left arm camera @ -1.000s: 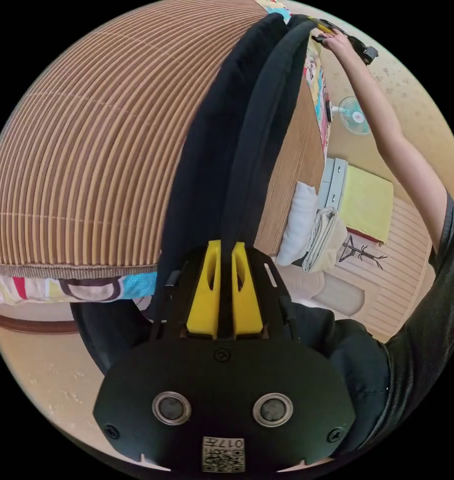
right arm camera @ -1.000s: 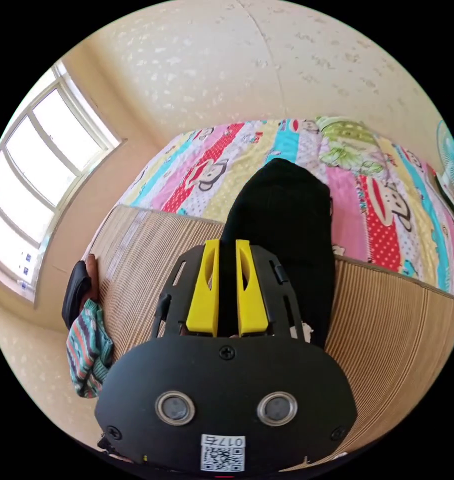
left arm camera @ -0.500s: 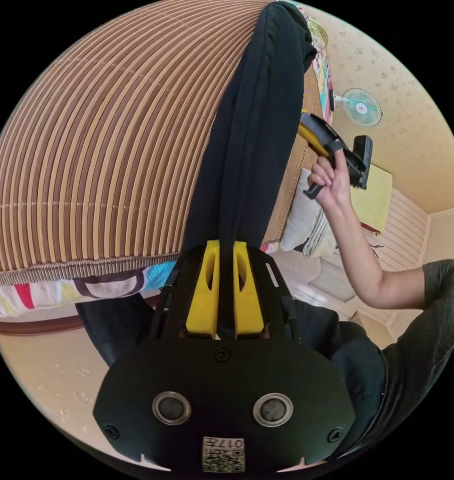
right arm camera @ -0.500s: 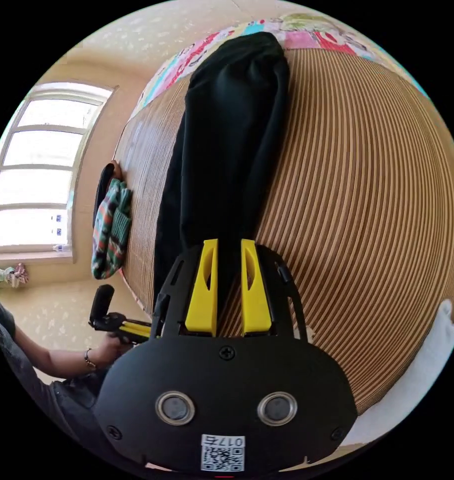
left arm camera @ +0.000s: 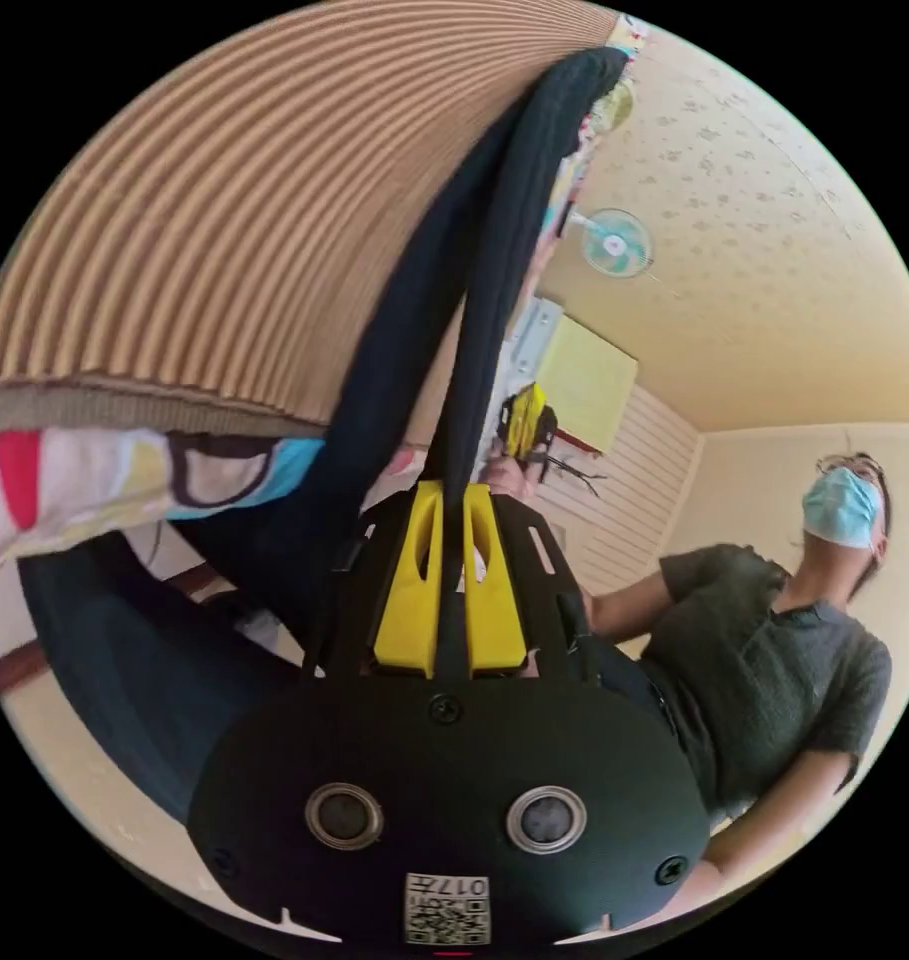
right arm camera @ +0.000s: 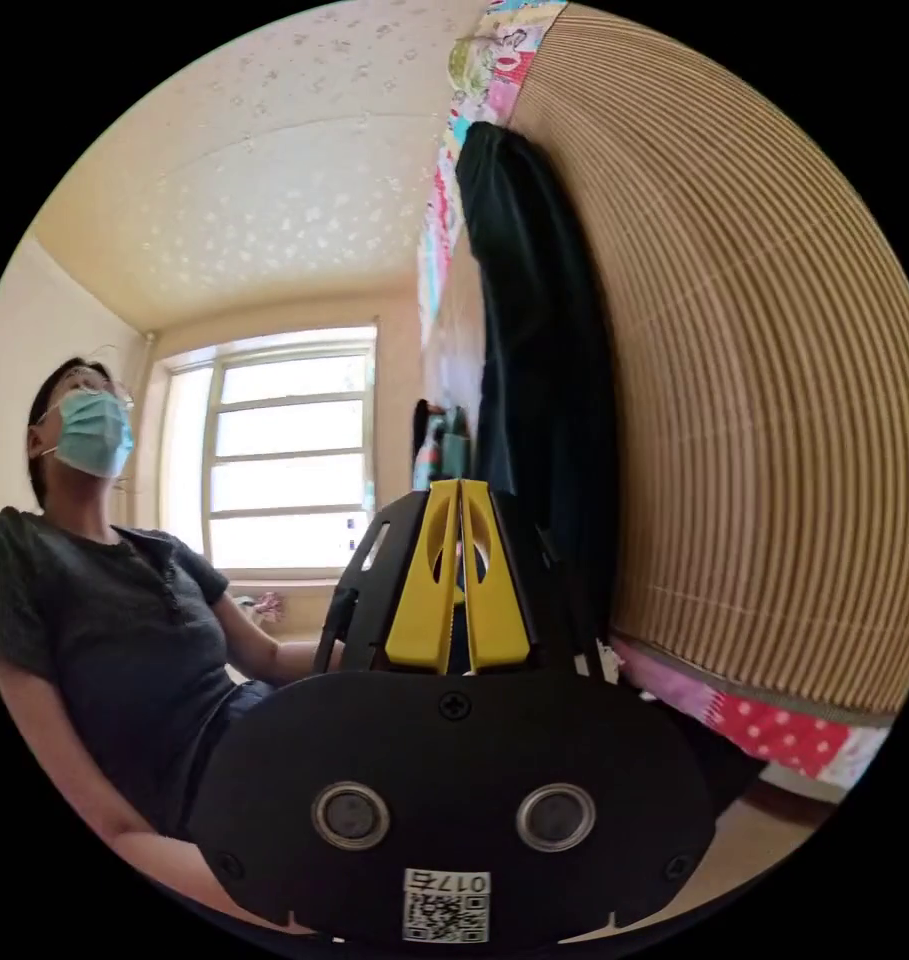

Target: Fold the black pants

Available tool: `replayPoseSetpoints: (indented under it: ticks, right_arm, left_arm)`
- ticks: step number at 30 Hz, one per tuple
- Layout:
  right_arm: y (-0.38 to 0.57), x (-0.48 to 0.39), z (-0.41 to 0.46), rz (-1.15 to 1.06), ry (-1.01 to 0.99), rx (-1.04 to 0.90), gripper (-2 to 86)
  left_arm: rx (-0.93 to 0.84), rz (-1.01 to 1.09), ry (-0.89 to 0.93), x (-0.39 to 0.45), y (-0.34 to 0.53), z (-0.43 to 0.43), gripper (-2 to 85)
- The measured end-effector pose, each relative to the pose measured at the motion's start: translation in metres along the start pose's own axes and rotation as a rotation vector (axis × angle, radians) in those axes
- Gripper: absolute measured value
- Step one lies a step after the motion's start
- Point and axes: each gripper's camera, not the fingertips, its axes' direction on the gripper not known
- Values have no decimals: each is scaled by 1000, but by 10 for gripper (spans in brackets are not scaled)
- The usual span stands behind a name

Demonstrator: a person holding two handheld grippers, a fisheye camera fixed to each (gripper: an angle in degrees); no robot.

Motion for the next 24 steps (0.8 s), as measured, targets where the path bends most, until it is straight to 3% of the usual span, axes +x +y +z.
replayPoseSetpoints:
  ticks: [3,10,16,21,24]
  right_arm:
    - [0,10,20,25,373,-198,8]
    - [-91,-8,5,-39,169,43,54]
    - [-284,-37,11,-144,225,193,95]
    - [-439,-49,-1,-58,276,336,94]
    - [-502,-61,5,-73,266,263,85]
  left_arm:
    - [50,-90,-164,-7,1,-15,44]
    - [-119,-12,-382,31,-8,11,52]
    - [-97,-54,-319,35,0,16,48]
    - [-77,-71,-275,38,6,21,46]
    - [-54,-71,-262,39,11,25,44]
